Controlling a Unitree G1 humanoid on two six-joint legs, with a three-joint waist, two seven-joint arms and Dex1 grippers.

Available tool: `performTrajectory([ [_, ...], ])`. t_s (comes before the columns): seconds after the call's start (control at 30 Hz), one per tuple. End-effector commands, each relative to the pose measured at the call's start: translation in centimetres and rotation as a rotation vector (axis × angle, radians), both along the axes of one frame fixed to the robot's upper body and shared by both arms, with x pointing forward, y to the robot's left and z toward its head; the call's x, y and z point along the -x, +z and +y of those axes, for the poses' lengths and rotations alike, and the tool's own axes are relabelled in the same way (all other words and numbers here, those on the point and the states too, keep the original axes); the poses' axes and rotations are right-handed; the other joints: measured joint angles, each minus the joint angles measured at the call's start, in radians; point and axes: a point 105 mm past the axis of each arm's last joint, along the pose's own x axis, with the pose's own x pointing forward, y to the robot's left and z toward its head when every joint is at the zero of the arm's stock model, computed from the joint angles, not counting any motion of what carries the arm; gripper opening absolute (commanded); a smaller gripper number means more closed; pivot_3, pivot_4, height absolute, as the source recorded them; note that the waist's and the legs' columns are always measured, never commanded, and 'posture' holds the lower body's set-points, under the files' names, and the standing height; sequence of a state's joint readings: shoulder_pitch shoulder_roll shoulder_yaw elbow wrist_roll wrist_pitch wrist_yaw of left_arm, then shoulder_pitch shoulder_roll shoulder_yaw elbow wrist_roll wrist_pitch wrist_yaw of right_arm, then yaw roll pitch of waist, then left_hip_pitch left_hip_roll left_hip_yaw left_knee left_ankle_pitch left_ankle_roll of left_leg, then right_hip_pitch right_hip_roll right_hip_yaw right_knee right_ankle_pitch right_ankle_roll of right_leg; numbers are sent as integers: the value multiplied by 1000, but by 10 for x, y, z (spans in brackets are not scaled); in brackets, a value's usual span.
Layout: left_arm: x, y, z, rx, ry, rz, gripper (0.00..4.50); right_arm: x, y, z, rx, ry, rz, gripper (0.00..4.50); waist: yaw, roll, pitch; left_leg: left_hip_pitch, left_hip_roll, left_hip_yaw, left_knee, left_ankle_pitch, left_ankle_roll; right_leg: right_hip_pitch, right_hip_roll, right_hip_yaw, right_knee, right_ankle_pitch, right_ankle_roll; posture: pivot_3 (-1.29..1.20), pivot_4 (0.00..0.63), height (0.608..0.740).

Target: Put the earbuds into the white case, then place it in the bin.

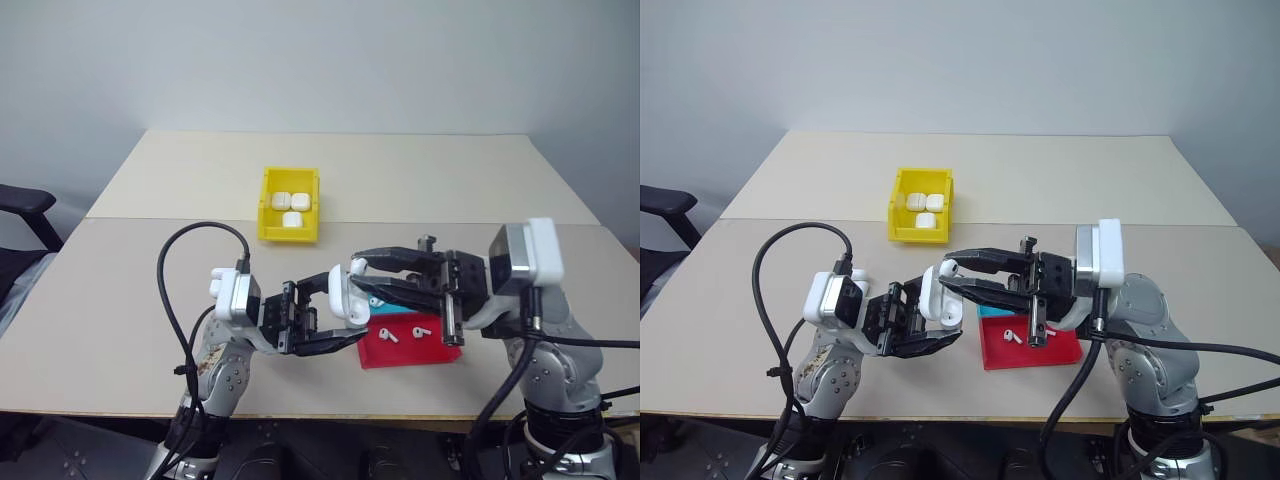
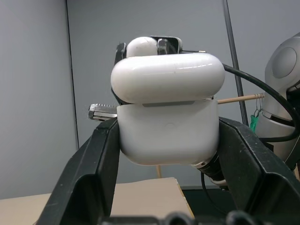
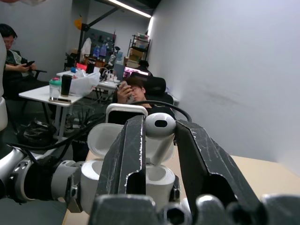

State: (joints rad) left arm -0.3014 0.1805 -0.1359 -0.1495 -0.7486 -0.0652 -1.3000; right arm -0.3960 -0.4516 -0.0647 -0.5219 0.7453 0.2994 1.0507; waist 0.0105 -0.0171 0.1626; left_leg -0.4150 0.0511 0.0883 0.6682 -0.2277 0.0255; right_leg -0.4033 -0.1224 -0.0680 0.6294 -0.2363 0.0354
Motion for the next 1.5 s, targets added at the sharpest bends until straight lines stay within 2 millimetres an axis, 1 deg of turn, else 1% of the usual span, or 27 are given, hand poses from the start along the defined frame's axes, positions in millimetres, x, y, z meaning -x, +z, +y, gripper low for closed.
performTrajectory([
  [0.03, 6, 10, 0, 27, -7, -48, 2790, 3, 3, 0, -7, 1, -53, 1129, 0, 0, 0, 0, 0, 0, 0, 0, 0, 0, 0, 0, 0, 0, 0, 0, 150, 740],
  [0.3, 5, 10, 0, 32, 2, -52, 2790, 2, -4, 0, 22, 15, -34, 1129, 1, 0, 0, 0, 0, 0, 0, 0, 0, 0, 0, 0, 0, 0, 0, 0, 150, 740],
  [0.4, 4, 10, -1, 33, 3, -53, 2790, 2, -7, 0, 41, -3, -59, 1719, 1, 0, 0, 0, 0, 0, 0, 0, 0, 0, 0, 0, 0, 0, 0, 0, 150, 740],
  [0.43, 4, 10, -1, 34, 4, -53, 2790, 1, -8, 1, 45, -12, -68, 2123, 1, 0, 0, 0, 0, 0, 0, 0, 0, 0, 0, 0, 0, 0, 0, 0, 150, 740],
  [0.47, 4, 10, -1, 35, 5, -53, 2790, 1, -9, 1, 51, -16, -74, 2350, 1, 0, 0, 0, 0, 0, 0, 0, 0, 0, 0, 0, 0, 0, 0, 0, 150, 740],
  [0.63, 2, 8, -1, 21, 24, -50, 2790, 2, -13, 0, 75, -4, -86, 2350, 1, 0, 0, 0, 0, 0, 0, 0, 0, 0, 0, 0, 0, 0, 0, 0, 150, 740],
  [0.77, -7, -3, 8, -37, 87, -44, 2790, 1, -8, -10, 107, -22, -78, 2350, 1, 0, 0, 0, 0, 0, 0, 0, 0, 0, 0, 0, 0, 0, 0, 0, 150, 740],
  [0.87, -12, -21, 27, -126, 140, -60, 2790, -9, -5, -24, 254, -57, -44, 2350, -1, 0, 0, 0, 0, 0, 0, 0, 0, 0, 0, 0, 0, 0, 0, 0, 150, 740],
  [0.97, -13, -34, 45, -204, 194, -51, 2790, -35, -3, -38, 471, -164, -14, 2350, -9, 1, 0, 0, 1, 1, 0, 0, 0, -1, 0, 0, 0, 0, -1, 0, 150, 740],
  [1.03, -11, -42, 54, -251, 225, -50, 2790, -53, -7, -44, 630, -223, 1, 2350, -10, 1, 0, 0, 1, 1, -1, 0, 0, -1, 0, 0, 0, 0, -1, 0, 150, 740],
  [1.07, -11, -45, 57, -272, 238, -51, 2790, -60, -10, -47, 710, -252, -9, 2350, -10, 1, 0, 0, 1, 1, -1, 0, 0, -1, 0, 0, 0, -1, -1, 0, 150, 740],
  [1.1, -10, -48, 60, -286, 247, -57, 2790, -68, -14, -48, 790, -282, -57, 2350, -10, 1, 0, 0, 1, 1, -1, 0, 0, -2, 0, 0, 0, -1, -2, 0, 150, 740],
  [1.17, -8, -53, 63, -305, 269, -61, 2790, -78, -18, -47, 895, -283, -118, 2350, -11, 1, 0, 0, 1, 2, -1, 0, 0, -2, 0, 0, 0, -1, -1, 0, 150, 740],
  [1.27, -6, -54, 64, -298, 310, -44, 2790, -91, -30, -41, 1097, -240, -325, 2350, -12, 1, 0, -1, 1, 4, -1, 0, 0, -3, -1, 1, 0, -1, -1, 0, 150, 740],
  [1.33, -5, -53, 64, -286, 329, -38, 2790, -100, -38, -40, 1215, -214, -396, 2350, -16, 1, 0, -1, 1, 5, -1, 0, 0, -3, -1, 1, 0, -1, -1, 0, 150, 740],
  [1.43, -4, -55, 62, -278, 345, -28, 2790, -115, -47, -37, 1325, -182, -393, 2350, -19, 1, 0, -1, 1, 9, -1, 0, 0, -3, -1, 0, 0, -1, -1, 0, 150, 740],
  [1.5, -2, -56, 61, -275, 351, -23, 2790, -122, -54, -43, 1413, -160, -373, 2350, -18, 1, 0, -1, 1, 9, -1, 1, -1, -3, -1, 0, 1, 0, -1, 0, 150, 740],
])
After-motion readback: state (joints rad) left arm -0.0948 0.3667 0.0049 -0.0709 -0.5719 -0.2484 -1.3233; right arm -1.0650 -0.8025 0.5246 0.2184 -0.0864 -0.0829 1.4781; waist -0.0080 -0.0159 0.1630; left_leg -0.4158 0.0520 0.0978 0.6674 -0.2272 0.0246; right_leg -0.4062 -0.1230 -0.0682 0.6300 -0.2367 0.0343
